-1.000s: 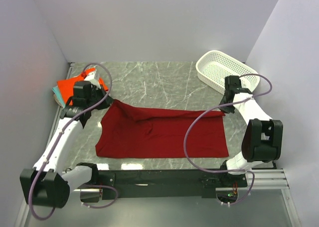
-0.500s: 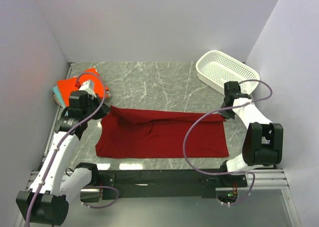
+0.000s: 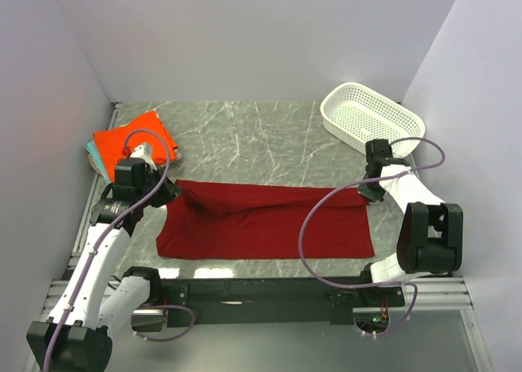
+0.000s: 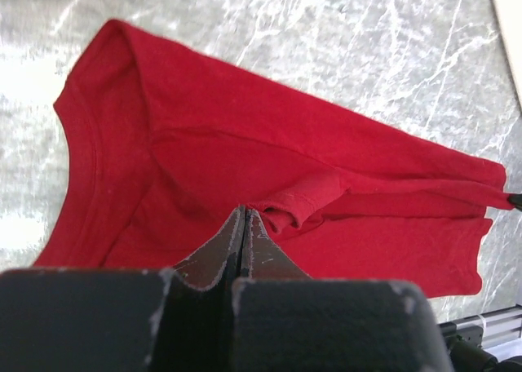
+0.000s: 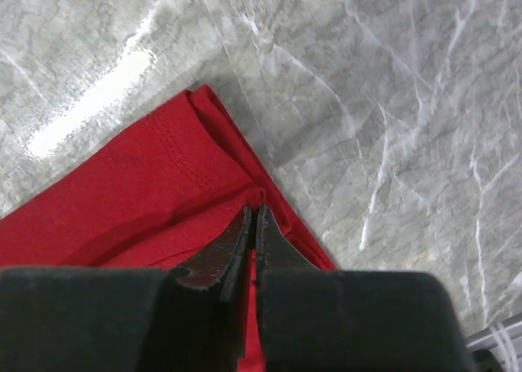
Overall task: Fold and stack the t-shirts
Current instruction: Fold the tshirt
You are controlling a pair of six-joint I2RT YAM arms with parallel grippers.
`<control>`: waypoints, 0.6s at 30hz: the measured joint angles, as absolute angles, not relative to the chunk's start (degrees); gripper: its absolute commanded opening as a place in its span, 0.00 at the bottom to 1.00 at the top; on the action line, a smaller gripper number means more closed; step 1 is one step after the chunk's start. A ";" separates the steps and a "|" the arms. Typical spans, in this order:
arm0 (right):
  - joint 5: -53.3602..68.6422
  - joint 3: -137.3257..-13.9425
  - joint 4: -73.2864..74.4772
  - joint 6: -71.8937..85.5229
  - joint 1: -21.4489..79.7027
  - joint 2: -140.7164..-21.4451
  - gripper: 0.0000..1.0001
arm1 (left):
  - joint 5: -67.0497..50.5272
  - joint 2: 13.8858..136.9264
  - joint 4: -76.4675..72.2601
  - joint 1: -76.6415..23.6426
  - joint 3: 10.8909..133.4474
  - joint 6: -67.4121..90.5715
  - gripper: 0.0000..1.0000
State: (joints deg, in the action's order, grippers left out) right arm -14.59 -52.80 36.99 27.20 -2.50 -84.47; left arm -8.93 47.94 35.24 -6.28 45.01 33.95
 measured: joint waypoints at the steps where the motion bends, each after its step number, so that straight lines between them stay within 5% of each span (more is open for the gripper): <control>1: -14.57 -52.80 37.19 27.57 -2.50 -84.47 0.22 | -8.95 47.94 35.31 -6.28 44.80 34.22 0.00; 2: -14.55 -52.80 37.36 27.79 -2.48 -84.44 0.38 | -8.97 48.01 35.42 -6.28 44.53 34.59 0.00; 5: -14.52 -52.27 38.28 28.40 -2.02 -83.02 0.53 | -9.02 48.95 35.40 -6.28 44.05 35.48 0.00; 18: -9.50 -50.98 36.42 31.03 11.35 -64.77 0.50 | -9.19 53.78 34.44 -6.28 42.02 38.24 0.00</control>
